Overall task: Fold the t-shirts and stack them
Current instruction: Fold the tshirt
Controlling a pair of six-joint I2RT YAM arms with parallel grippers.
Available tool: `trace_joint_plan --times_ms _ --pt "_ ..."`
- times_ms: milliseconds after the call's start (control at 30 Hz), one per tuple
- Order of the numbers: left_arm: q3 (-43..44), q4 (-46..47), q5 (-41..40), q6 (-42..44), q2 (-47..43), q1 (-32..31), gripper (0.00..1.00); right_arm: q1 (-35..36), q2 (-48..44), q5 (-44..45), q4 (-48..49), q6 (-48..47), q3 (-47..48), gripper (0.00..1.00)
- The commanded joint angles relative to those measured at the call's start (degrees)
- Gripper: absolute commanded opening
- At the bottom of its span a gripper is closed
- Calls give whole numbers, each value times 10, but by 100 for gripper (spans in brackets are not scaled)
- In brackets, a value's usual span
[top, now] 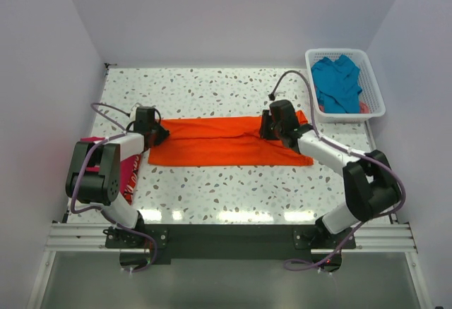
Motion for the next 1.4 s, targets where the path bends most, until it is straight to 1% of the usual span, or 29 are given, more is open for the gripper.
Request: trace_joint_plan --times_ms 0,33,67,133,233,267,433,567,733,933,1067,1100,1200,1233,1300,1333,1367 --pt "0 23 4 -3 -20 5 27 -59 39 -27 10 -31 70 33" --pt "1 23 5 -3 -19 5 27 -64 69 -29 4 -38 84 34" --pt "2 23 7 -2 -18 5 27 -68 82 -28 -2 -43 110 39" --pt "7 23 8 -2 -14 5 27 -71 115 -30 -6 -55 139 44" --pt "8 22 9 -2 -12 5 27 -74 143 -37 -17 -63 166 51" --pt "7 22 9 -2 -12 5 27 -74 159 -37 -19 -65 179 52" --pt "3 23 9 -2 -12 6 27 -76 178 -19 -31 -78 196 55" --pt "3 23 8 -2 -15 6 27 -75 185 -15 -32 -83 199 55" --pt "3 23 8 -2 -18 6 27 -77 197 -21 -28 -78 202 50" --pt "4 24 10 -2 -20 6 27 -77 207 -20 -31 -80 211 49" --pt "4 23 10 -2 -21 6 27 -77 205 -21 -32 -78 210 45" --pt "4 24 10 -2 -21 6 27 -77 203 -21 -32 -77 208 41" --pt "5 24 11 -2 -20 6 27 -77 200 -22 -30 -75 202 35" --pt "5 25 12 -2 -21 6 27 -78 200 -23 -29 -75 200 28" --pt "4 25 10 -2 -21 8 27 -78 199 -27 -28 -72 197 22" --pt "5 25 10 -2 -20 7 27 -78 197 -29 -28 -71 192 15" --pt "5 25 12 -2 -20 7 27 -77 195 -30 -27 -69 191 13"
